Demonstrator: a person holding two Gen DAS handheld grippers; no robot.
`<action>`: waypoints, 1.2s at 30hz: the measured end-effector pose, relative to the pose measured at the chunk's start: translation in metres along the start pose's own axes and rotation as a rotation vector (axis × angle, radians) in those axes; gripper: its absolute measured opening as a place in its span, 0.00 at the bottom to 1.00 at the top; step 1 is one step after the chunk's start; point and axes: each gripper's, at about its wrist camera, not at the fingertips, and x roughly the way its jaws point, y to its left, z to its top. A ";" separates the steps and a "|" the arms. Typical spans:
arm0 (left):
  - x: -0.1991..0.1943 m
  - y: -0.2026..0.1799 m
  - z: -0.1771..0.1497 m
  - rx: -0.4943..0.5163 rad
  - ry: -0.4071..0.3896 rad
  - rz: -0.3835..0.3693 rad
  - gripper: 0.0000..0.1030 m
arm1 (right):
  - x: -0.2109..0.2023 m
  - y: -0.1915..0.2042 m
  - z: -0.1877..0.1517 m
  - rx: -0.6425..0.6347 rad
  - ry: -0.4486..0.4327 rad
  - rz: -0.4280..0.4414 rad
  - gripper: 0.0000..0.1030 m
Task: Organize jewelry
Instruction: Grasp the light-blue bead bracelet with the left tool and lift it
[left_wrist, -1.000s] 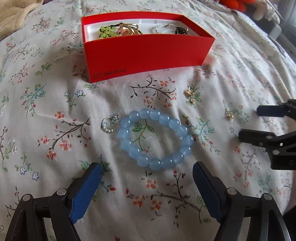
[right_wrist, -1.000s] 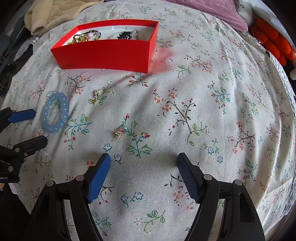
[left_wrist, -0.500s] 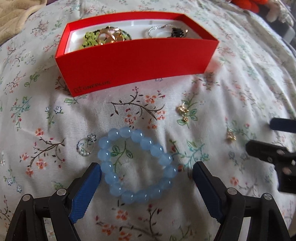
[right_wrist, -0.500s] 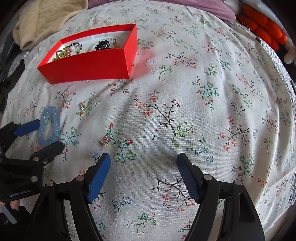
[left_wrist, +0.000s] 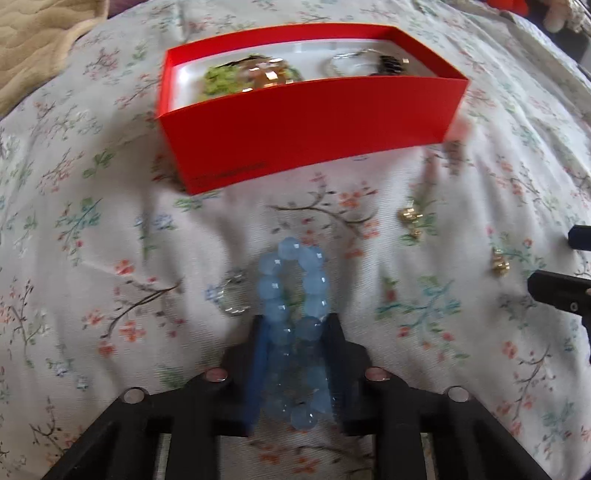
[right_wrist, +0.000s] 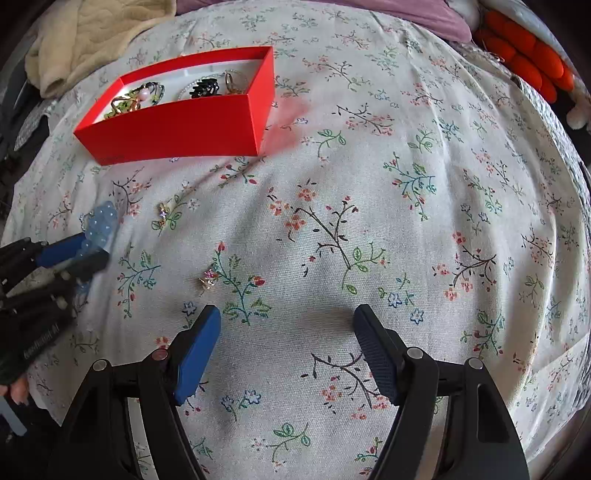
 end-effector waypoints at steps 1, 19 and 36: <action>-0.001 0.003 -0.002 -0.009 0.002 -0.008 0.25 | 0.000 0.002 0.000 -0.002 0.000 0.001 0.75; -0.030 0.057 -0.034 -0.089 -0.018 -0.022 0.09 | 0.004 0.026 -0.012 -0.122 -0.039 0.040 0.75; -0.017 0.060 -0.038 0.003 -0.002 -0.093 0.41 | 0.008 0.059 -0.009 -0.202 -0.058 0.038 0.63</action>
